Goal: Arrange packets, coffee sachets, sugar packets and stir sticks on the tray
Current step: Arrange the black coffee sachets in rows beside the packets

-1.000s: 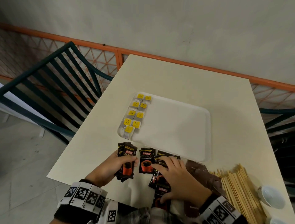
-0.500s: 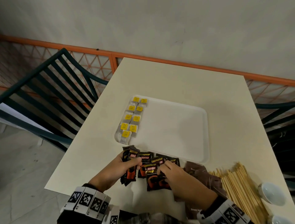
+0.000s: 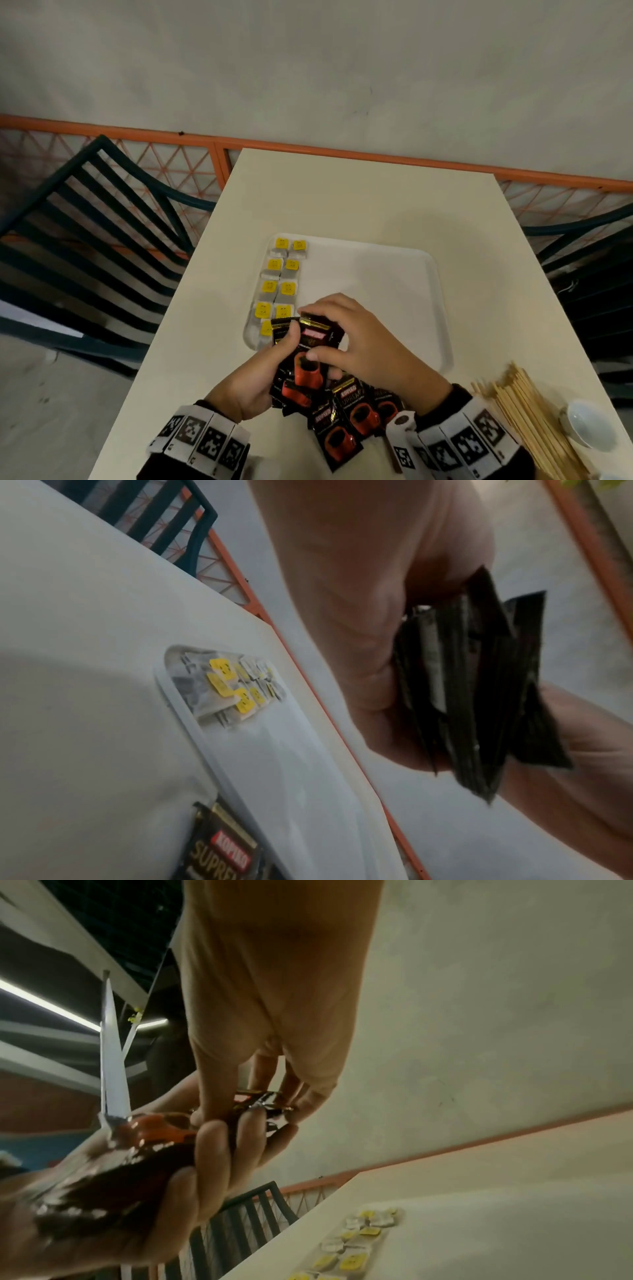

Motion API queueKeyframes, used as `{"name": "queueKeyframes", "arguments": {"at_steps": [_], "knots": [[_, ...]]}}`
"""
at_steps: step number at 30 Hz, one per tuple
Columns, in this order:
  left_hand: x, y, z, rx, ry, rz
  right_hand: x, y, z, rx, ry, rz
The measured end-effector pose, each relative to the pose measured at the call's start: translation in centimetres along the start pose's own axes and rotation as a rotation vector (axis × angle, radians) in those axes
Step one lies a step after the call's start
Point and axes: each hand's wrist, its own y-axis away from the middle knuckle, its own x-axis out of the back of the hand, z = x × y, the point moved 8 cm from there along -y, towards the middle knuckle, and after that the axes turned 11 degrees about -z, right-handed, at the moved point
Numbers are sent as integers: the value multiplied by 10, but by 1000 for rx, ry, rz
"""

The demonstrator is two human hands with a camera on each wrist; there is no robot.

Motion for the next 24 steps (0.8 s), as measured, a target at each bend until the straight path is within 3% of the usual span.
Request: {"name": "queueKeyframes", "arguments": {"at_steps": [2, 5, 7, 14, 19, 24], "knots": [[6, 1, 11, -26, -16, 8, -4, -7, -8, 39, 93, -13], [19, 0, 18, -14, -80, 70, -21, -7, -16, 63, -12, -190], [20, -4, 22, -14, -108, 76, -31, -11, -19, 25, 51, -247], [17, -8, 15, 94, -194, -22, -35, -33, -22, 85, 247, -7], [34, -9, 10, 179, -311, 22, -43, -38, -20, 70, 283, -87], [34, -11, 18, 144, -174, 0, -42, -48, -20, 33, 274, -107]]}}
